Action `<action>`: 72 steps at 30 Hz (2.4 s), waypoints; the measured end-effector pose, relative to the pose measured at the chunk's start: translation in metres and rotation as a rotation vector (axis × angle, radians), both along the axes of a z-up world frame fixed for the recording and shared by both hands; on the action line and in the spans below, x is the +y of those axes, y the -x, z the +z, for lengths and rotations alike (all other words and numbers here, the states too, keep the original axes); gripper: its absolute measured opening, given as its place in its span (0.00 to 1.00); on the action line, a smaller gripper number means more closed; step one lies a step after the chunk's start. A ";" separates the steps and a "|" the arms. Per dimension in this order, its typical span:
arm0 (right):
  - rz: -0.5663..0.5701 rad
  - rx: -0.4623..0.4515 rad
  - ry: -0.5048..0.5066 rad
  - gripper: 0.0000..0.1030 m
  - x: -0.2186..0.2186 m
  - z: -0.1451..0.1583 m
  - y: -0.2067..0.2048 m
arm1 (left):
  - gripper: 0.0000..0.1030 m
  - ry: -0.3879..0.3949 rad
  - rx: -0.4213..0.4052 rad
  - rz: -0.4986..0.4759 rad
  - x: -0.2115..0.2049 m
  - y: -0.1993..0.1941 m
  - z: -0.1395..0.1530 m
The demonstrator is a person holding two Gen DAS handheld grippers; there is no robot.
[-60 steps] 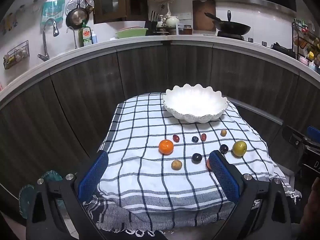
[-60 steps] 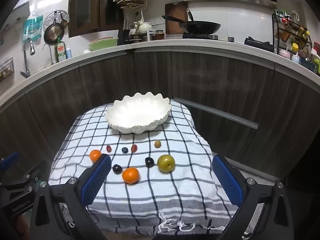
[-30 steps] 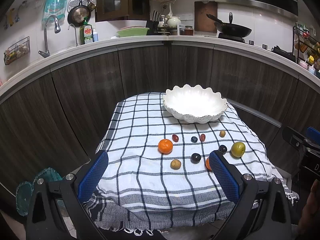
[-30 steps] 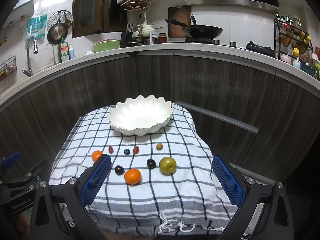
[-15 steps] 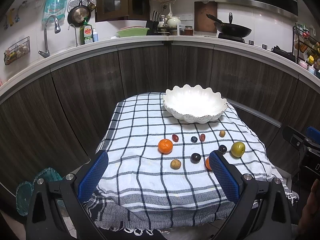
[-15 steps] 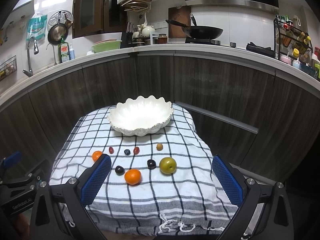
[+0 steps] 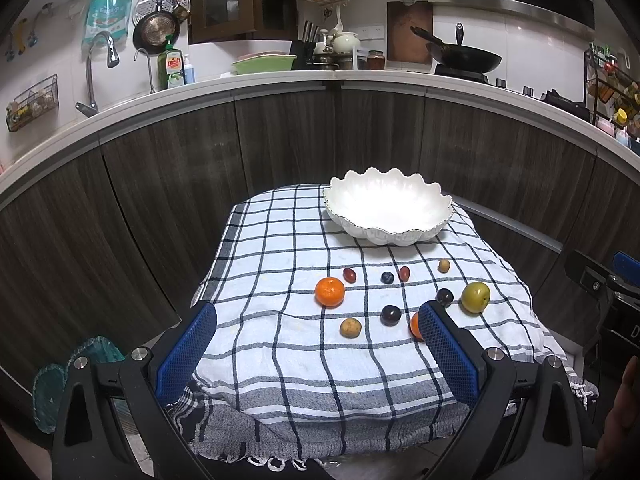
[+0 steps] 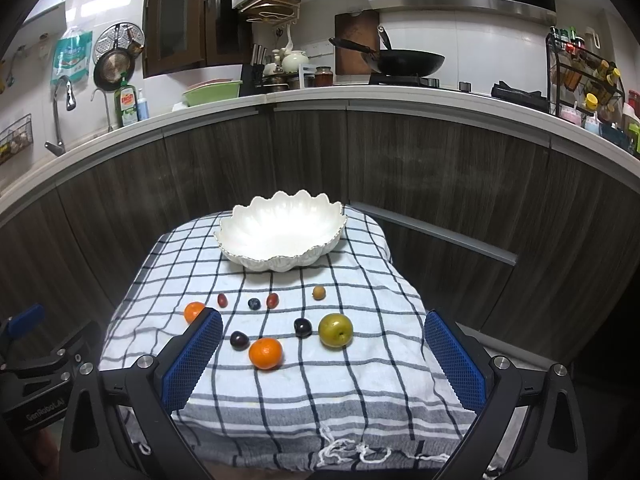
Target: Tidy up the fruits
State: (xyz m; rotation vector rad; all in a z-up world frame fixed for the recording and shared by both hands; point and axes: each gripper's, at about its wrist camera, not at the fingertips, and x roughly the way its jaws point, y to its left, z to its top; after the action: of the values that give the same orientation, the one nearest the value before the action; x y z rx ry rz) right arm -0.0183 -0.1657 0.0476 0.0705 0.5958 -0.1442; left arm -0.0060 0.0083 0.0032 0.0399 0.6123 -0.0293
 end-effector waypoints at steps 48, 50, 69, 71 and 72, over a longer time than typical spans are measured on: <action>-0.001 -0.003 -0.002 0.99 -0.001 0.000 0.001 | 1.00 0.001 -0.014 0.004 0.001 0.000 0.004; 0.001 -0.003 -0.003 0.99 -0.001 0.000 0.000 | 1.00 0.003 -0.012 0.003 0.002 -0.001 0.004; 0.029 0.068 -0.002 0.99 0.001 -0.015 -0.029 | 1.00 -0.028 0.043 -0.014 -0.003 -0.028 -0.012; 0.036 0.078 -0.001 0.99 0.002 -0.017 -0.034 | 1.00 -0.036 0.049 -0.020 -0.005 -0.033 -0.014; 0.039 0.083 -0.001 0.99 0.002 -0.018 -0.036 | 1.00 -0.040 0.054 -0.025 -0.006 -0.035 -0.015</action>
State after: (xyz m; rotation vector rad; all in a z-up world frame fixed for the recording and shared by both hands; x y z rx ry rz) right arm 0.0178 -0.1634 0.0292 0.0536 0.6799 -0.1090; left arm 0.0294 0.0027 -0.0121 0.0855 0.6660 -0.0427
